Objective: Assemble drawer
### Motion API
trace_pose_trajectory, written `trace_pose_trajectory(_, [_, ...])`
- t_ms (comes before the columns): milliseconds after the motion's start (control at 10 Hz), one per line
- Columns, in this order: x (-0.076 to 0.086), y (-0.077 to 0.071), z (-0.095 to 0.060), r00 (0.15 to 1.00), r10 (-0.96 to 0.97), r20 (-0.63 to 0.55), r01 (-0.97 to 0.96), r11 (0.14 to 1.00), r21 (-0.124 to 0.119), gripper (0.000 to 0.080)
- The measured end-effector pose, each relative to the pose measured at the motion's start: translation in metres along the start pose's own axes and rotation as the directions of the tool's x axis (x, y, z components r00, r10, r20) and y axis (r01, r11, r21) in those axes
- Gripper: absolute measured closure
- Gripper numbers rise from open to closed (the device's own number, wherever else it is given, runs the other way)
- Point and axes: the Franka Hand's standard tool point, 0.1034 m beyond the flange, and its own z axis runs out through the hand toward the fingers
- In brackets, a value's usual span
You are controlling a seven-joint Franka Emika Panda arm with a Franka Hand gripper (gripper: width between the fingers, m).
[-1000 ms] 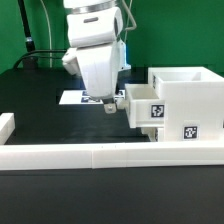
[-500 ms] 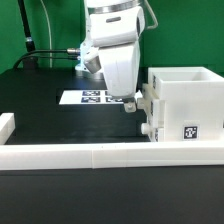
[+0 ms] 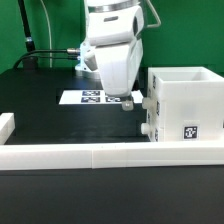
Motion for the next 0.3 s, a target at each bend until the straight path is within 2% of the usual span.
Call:
trace_pose_trajectory(100, [-0.0042,-0.0066,-0.0018,1.0,0.006,0.004,-0.006,1.0,-0.003,0.0151])
trace_pose_trajectory(300, [-0.0049,-0.0079,-0.0001,1.0,0.007,0.005,-0.007,1.0,0.001,0.0151])
